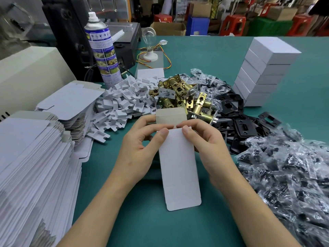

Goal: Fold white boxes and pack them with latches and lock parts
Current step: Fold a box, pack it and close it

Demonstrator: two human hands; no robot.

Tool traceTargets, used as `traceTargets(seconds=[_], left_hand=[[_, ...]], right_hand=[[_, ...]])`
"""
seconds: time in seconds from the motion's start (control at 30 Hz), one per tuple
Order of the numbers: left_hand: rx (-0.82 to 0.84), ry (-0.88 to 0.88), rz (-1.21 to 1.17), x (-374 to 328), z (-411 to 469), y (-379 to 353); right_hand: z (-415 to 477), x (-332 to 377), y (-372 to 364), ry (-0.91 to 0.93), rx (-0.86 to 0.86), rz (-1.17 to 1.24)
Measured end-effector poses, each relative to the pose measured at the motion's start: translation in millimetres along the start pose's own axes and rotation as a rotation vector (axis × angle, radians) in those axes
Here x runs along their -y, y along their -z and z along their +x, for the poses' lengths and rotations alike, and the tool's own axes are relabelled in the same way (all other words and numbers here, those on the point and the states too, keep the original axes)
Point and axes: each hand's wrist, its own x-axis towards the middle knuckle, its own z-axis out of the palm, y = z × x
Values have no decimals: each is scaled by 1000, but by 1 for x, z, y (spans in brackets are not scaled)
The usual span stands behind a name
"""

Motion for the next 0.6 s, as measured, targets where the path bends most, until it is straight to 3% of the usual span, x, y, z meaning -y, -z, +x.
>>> traceTargets(seconds=[0.2, 0.37, 0.6], left_hand=[[30, 27, 23, 0, 1, 1], [-4, -23, 175, 0, 0, 2], [-22, 12, 62, -2, 0, 5]], right_hand=[[0, 0, 0, -6, -5, -11], [2, -5, -1, -4, -62, 29], [2, -3, 1, -52, -43, 131]])
